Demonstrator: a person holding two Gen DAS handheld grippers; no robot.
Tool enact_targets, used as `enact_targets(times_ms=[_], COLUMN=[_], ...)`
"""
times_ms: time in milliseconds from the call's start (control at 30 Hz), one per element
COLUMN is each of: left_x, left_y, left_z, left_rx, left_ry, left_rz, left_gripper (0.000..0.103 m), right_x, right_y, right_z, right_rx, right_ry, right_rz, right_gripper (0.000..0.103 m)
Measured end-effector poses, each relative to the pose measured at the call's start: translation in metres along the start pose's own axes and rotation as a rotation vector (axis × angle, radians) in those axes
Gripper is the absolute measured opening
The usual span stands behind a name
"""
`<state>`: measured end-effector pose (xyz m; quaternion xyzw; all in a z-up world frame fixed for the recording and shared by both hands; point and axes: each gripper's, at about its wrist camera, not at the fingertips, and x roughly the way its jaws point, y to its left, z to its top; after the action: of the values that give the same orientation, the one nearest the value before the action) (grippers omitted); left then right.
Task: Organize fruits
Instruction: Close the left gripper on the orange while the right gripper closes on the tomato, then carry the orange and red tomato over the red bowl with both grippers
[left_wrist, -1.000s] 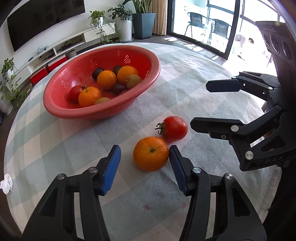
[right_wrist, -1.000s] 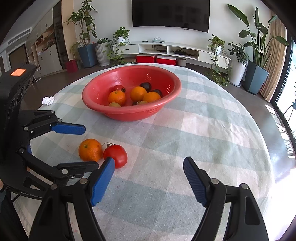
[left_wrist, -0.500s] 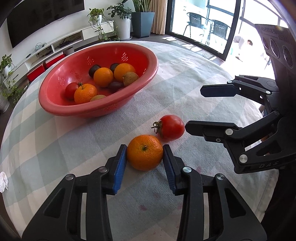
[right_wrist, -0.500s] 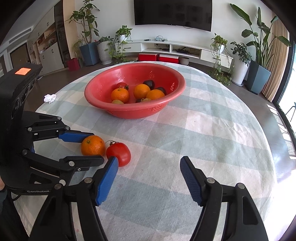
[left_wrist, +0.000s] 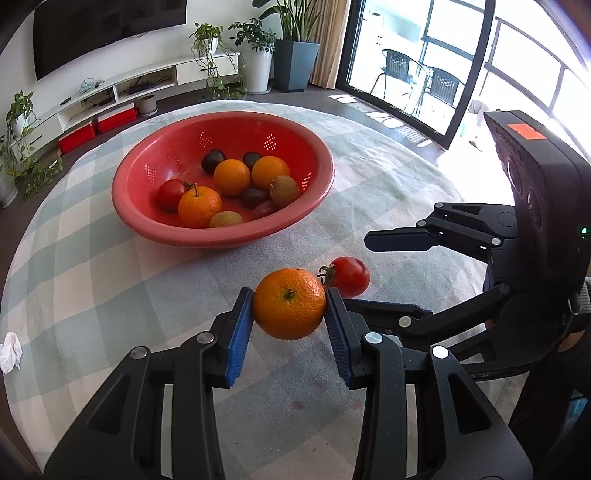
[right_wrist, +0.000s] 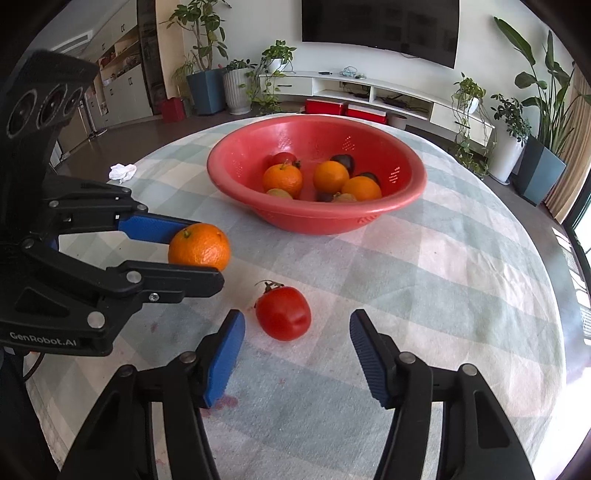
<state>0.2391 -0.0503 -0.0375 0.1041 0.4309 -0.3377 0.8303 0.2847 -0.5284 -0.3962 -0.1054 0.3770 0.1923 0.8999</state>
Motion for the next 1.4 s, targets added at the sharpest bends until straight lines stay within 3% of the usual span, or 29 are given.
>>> enact_targets(times_ms=[300,467,667,867,1100,1233,1400], left_x=[-0.015,-0.022,-0.028,-0.043,-0.068,-0.070,-0.039], left_y=[0.010,0.013,0.016,0.022,0.037,0.047,0.053], left_z=[-0.001,0.000,0.002,0.007,0.033,0.063,0.092], left_rx=[-0.032,-0.044,-0.062,-0.080,-0.099,-0.072,-0.025], left_ry=[-0.028,-0.044,-0.067,-0.130,-0.194,-0.184,-0.130], left_rz=[-0.003,0.002,0.005,0.021,0.050,0.100,0.128], left_gripper=[0.037,0.037,0.037,0.036,0.037,0.037,0.037], right_x=[0.015,0.016,0.006,-0.022,-0.055,-0.063,-0.048], right_y=[0.000,0.003,-0.003,-0.019,-0.047,-0.058,-0.052], right_z=[0.001,0.003,0.003,0.013,0.048,0.078,0.110], right_rx=[-0.010,-0.017,0.036,0.107,0.135,0.142,0.072], right_ry=[0.057,0.058,0.050,-0.028,-0.129,-0.176,-0.175], right_rz=[0.006,0.018,0.052,0.077,0.028,0.015,-0.008], right_gripper=[0.052,0.035,0.035,0.034,0.034,0.035,0.034])
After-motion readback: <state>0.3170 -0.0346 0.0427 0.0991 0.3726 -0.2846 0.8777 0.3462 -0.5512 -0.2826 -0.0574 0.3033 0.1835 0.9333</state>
